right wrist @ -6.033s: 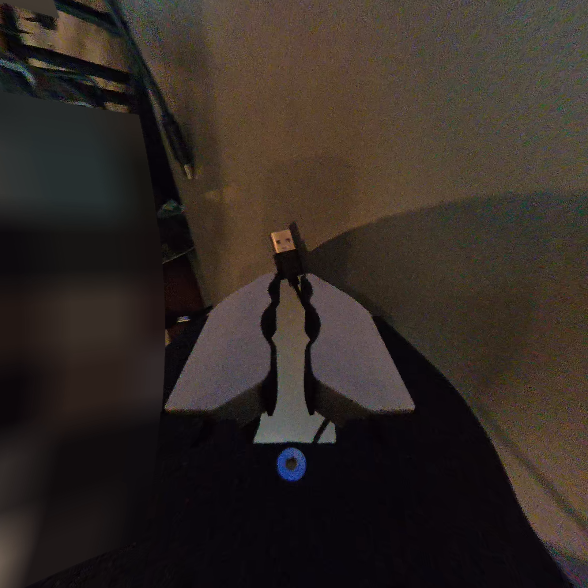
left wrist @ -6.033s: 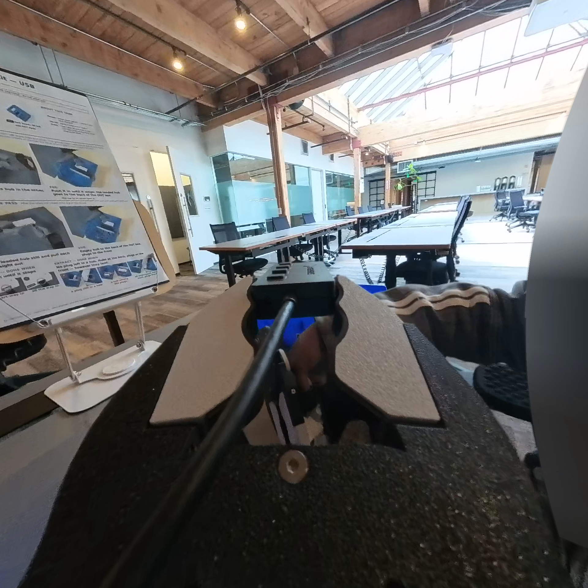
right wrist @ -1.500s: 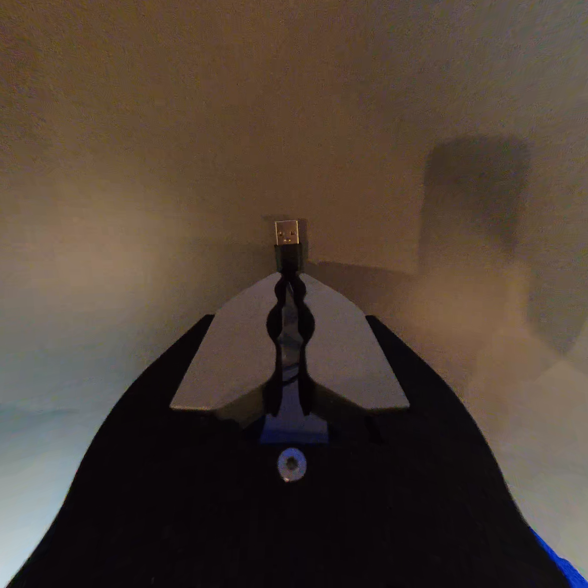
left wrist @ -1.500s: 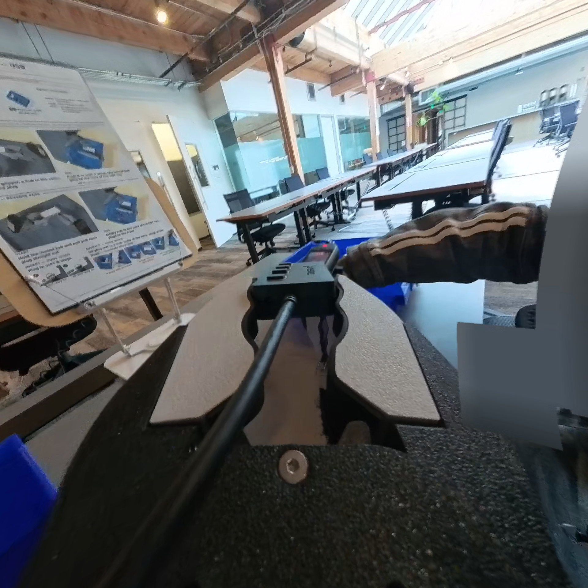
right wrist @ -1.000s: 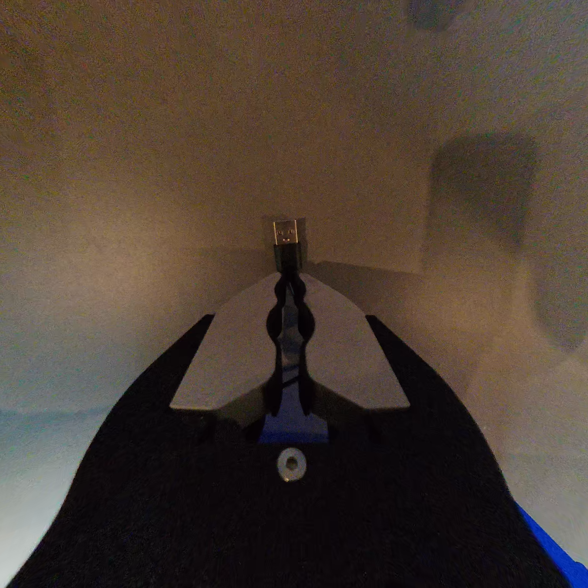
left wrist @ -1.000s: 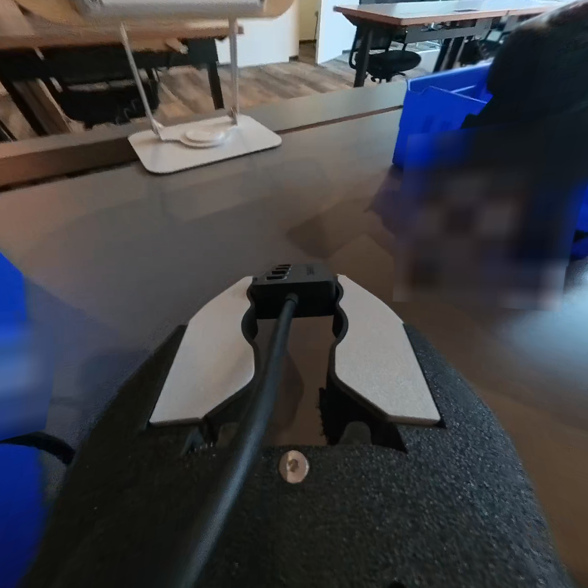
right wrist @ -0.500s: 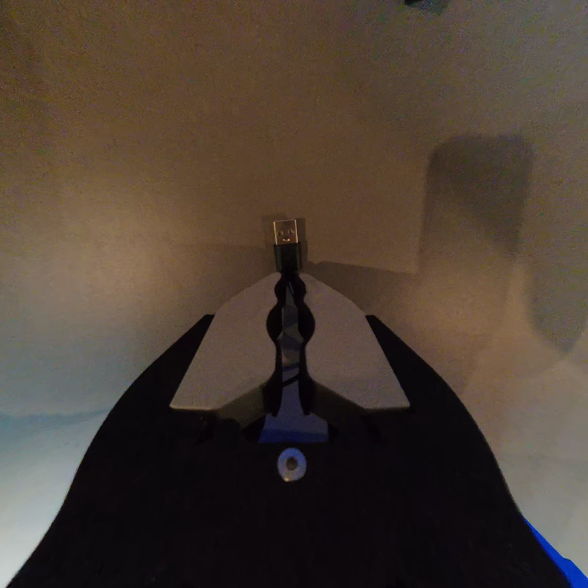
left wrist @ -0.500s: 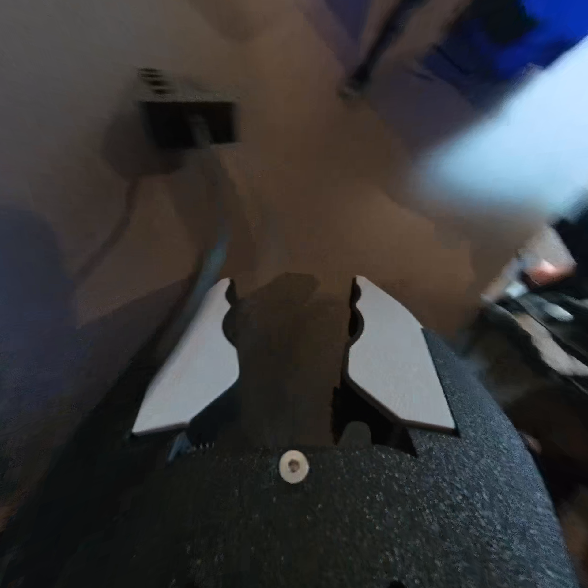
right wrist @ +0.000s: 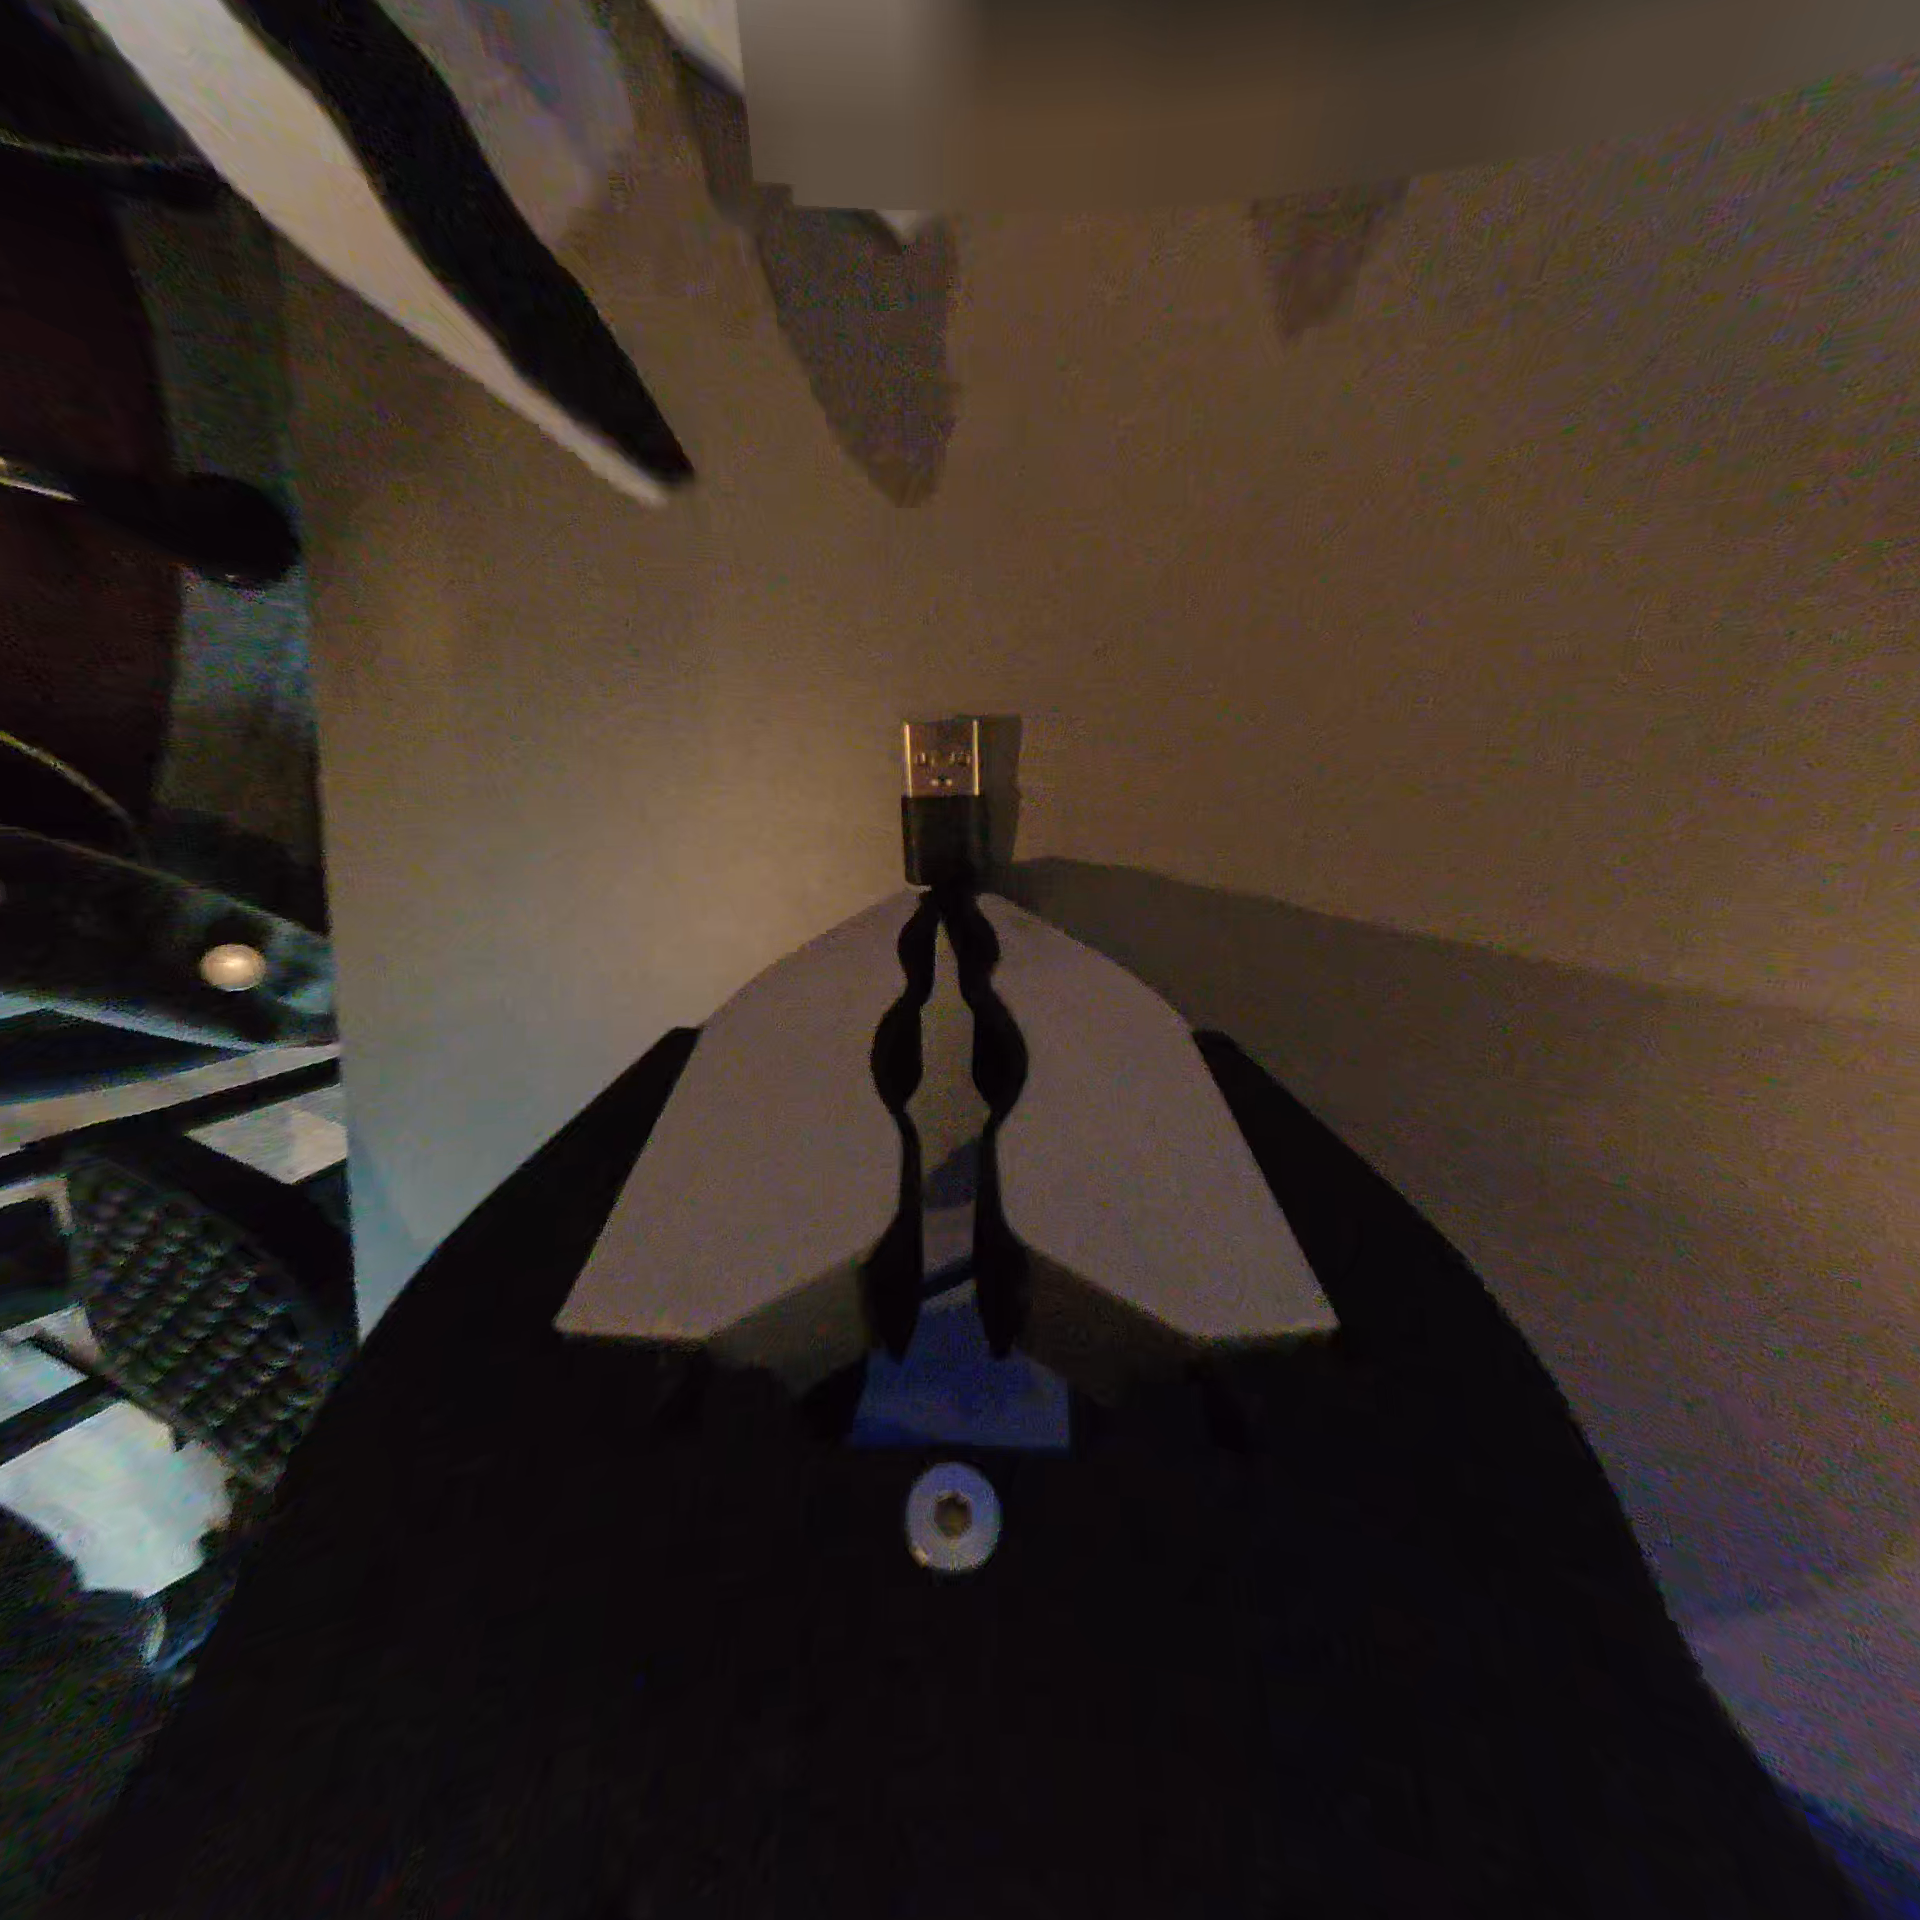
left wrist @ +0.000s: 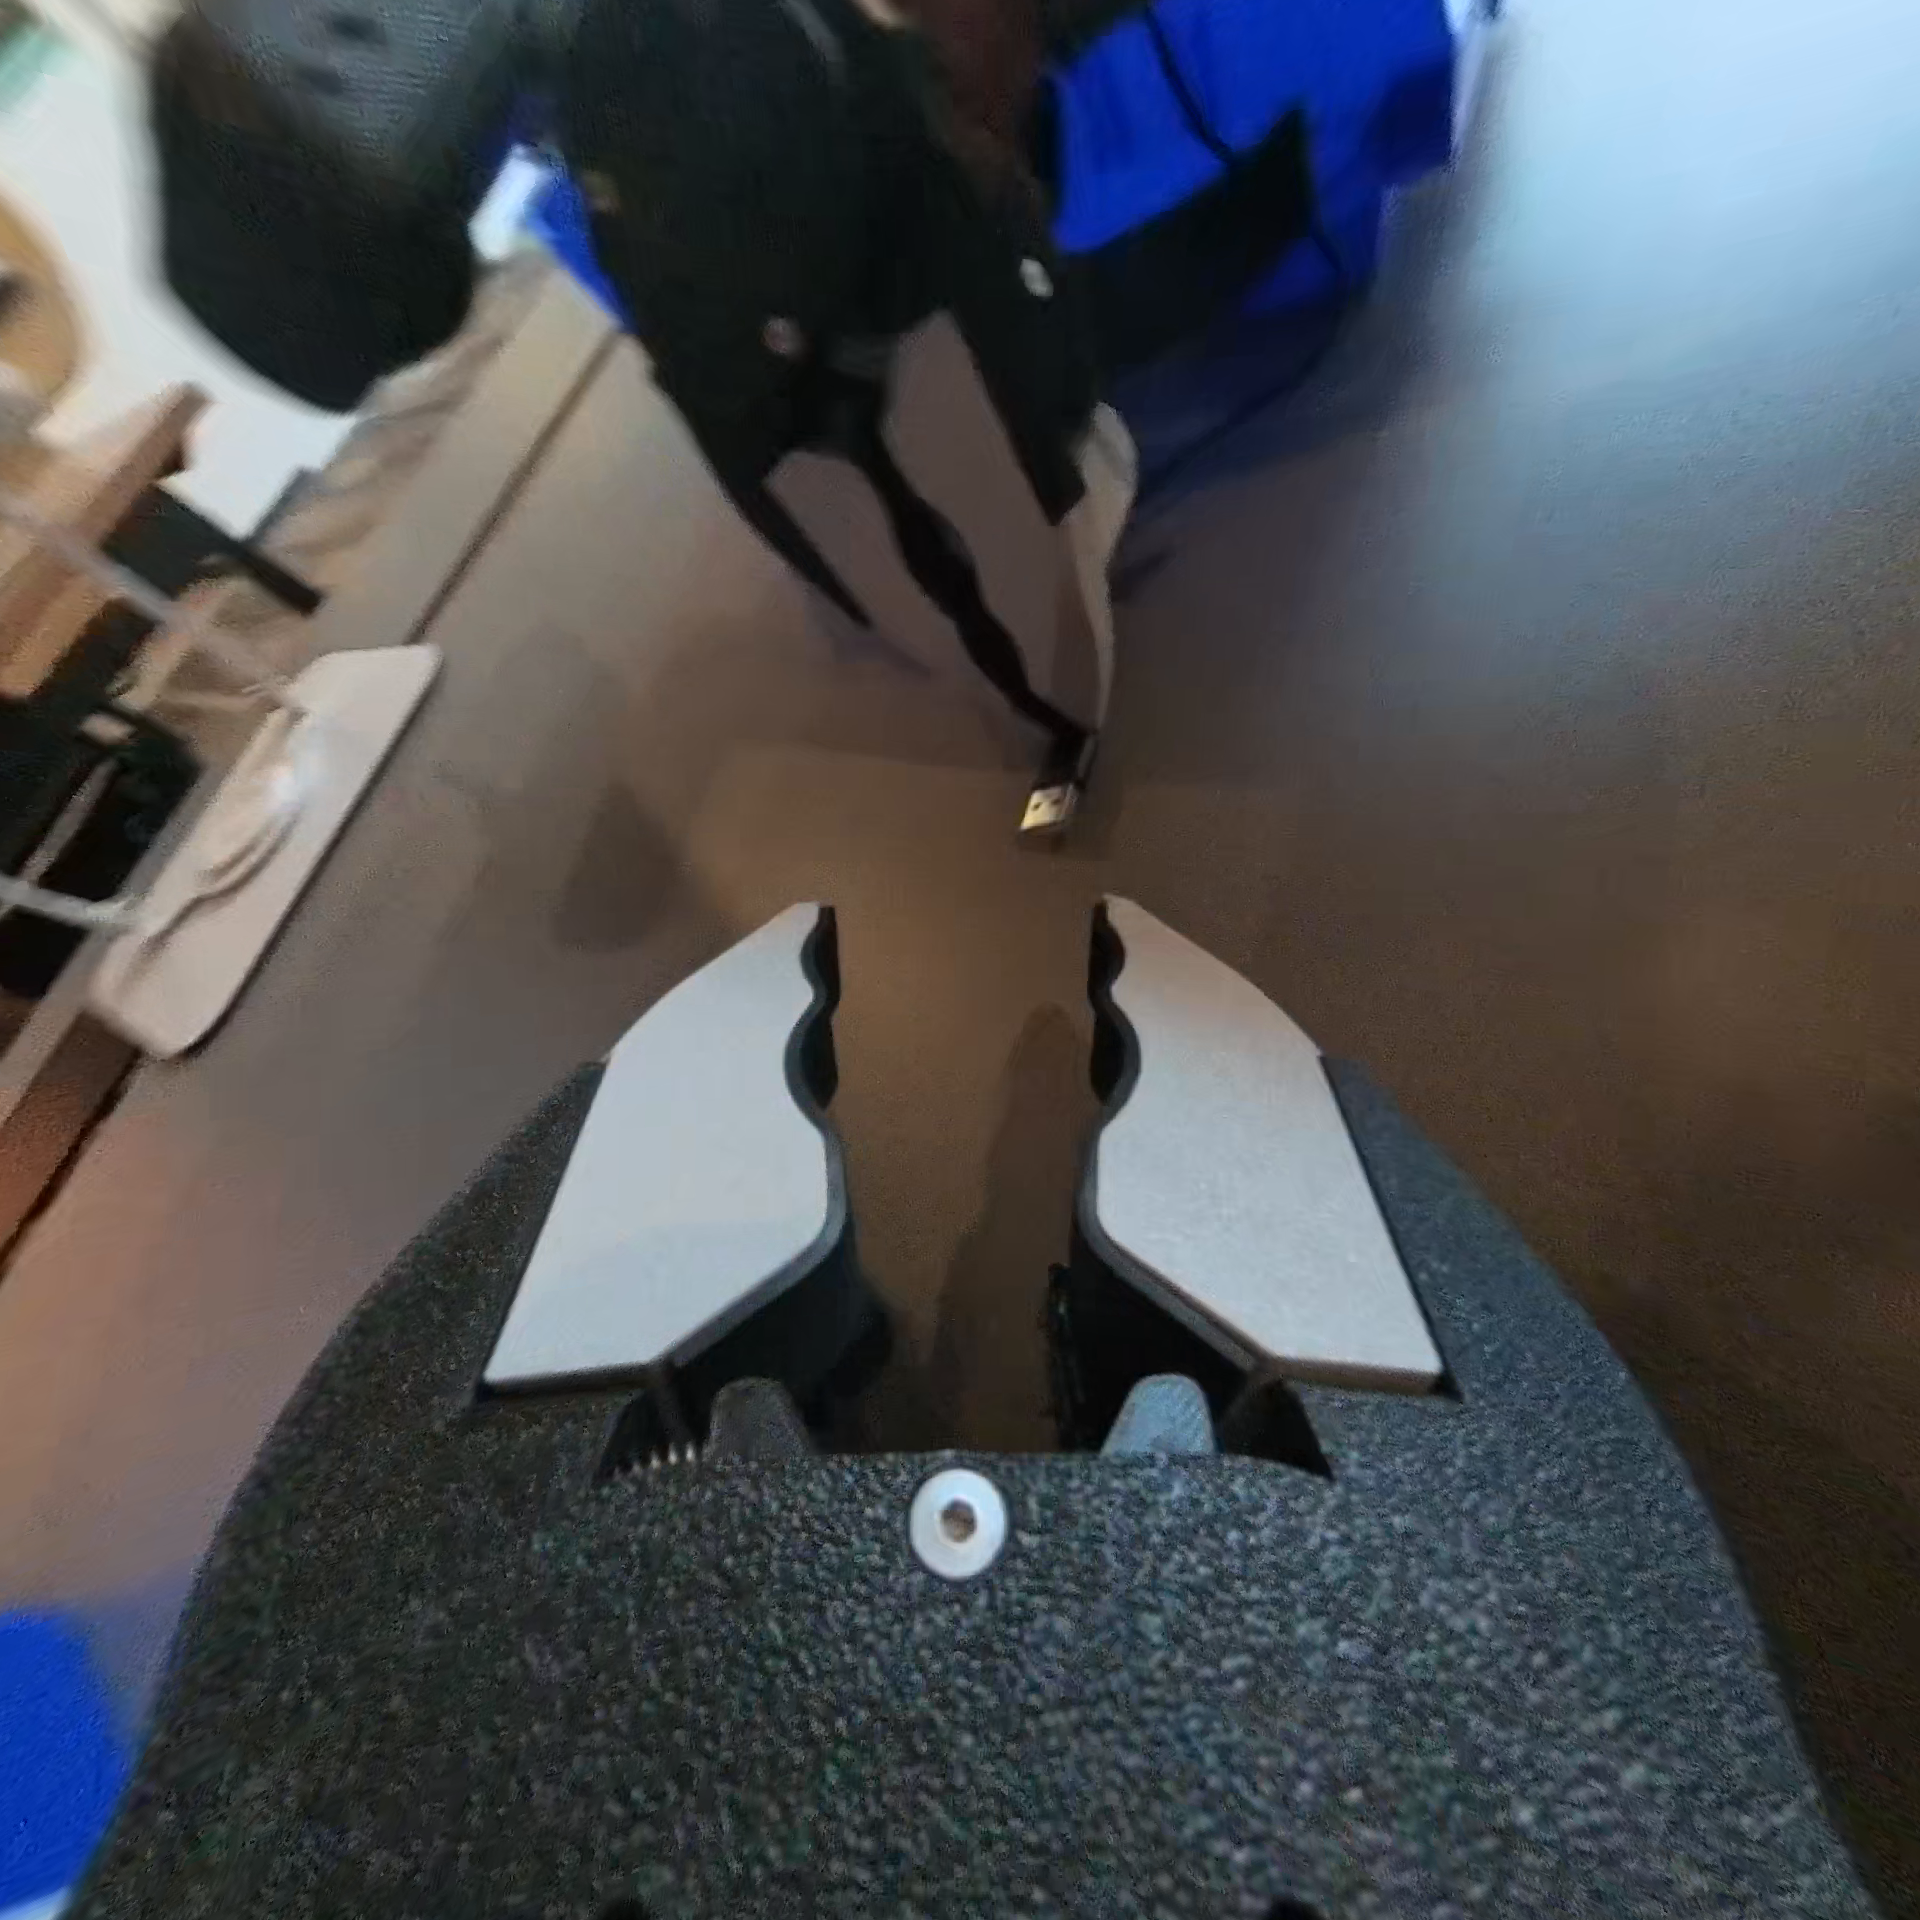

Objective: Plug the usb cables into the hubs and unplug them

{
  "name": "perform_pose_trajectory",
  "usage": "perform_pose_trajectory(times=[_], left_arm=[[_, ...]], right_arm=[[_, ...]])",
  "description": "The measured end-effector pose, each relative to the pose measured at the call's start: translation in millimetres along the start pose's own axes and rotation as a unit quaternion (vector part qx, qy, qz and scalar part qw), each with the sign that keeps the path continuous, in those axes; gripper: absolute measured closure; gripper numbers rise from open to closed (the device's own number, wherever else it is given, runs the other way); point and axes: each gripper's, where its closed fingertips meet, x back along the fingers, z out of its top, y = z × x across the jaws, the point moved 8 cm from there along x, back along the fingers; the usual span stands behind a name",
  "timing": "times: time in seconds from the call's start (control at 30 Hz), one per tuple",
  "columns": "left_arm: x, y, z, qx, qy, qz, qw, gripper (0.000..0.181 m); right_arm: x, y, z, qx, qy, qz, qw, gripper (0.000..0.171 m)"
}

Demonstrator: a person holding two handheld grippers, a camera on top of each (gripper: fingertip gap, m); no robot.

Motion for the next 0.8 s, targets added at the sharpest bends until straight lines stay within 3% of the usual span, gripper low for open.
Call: perform_pose_trajectory(times=[0.1,0.27,0.43,0.53,0.67,0.8], left_arm=[[-26.2,1.2,3.6,-0.006,0.005,-0.062,0.998,0.134],[-37.5,11.7,3.2,-0.085,0.012,-0.116,0.990,0.139],[-35.8,11.2,7.4,-0.109,0.061,-0.082,0.989,0.155],[-40.7,15.2,4.3,-0.114,0.031,-0.092,0.989,0.154],[-41.4,23.1,12.1,-0.088,-0.004,-0.100,0.991,0.139],[-41.1,31.7,15.6,-0.099,-0.007,-0.080,0.992,0.145]], right_arm=[[-0.6,-3.9,0.3,-0.003,0.007,0.039,0.999,0.168],[5.2,-9.7,3.4,-0.006,0.044,0.089,0.995,0.171],[8.6,-9.3,4.9,-0.009,0.061,0.104,0.993,0.171],[6.8,-6.4,4.7,0.005,0.052,0.072,0.996,0.171],[18.1,-17.5,12.1,0.095,0.047,-0.005,0.994,0.171],[24.0,-43.5,10.9,0.185,-0.073,-0.070,0.978,0.144]])
